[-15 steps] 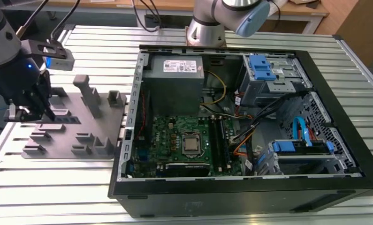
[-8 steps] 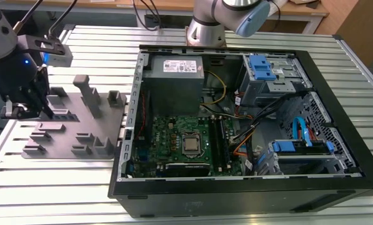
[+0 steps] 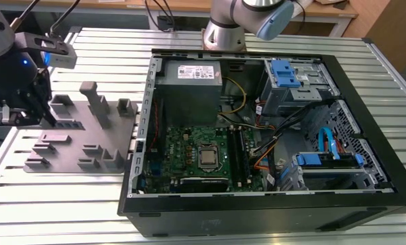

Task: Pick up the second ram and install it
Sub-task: 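Pick up the second ram and move it above second insertion slot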

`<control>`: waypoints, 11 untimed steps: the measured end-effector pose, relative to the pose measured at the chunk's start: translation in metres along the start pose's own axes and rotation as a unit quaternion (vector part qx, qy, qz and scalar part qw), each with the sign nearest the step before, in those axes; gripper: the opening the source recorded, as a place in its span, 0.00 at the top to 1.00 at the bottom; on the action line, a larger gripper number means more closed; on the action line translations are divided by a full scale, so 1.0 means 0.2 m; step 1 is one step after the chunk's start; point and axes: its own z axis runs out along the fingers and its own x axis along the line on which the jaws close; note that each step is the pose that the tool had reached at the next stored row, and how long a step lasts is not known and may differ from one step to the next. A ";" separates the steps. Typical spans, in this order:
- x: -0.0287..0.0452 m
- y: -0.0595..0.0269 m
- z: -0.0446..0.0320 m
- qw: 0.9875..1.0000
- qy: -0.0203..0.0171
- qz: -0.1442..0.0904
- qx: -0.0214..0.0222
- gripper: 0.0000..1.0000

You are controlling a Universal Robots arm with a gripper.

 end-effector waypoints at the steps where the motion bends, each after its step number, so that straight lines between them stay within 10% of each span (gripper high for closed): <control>1: 0.000 0.000 -0.007 1.000 0.000 0.000 0.000 0.86; 11: -0.002 0.002 -0.072 1.000 0.000 0.000 0.000 0.86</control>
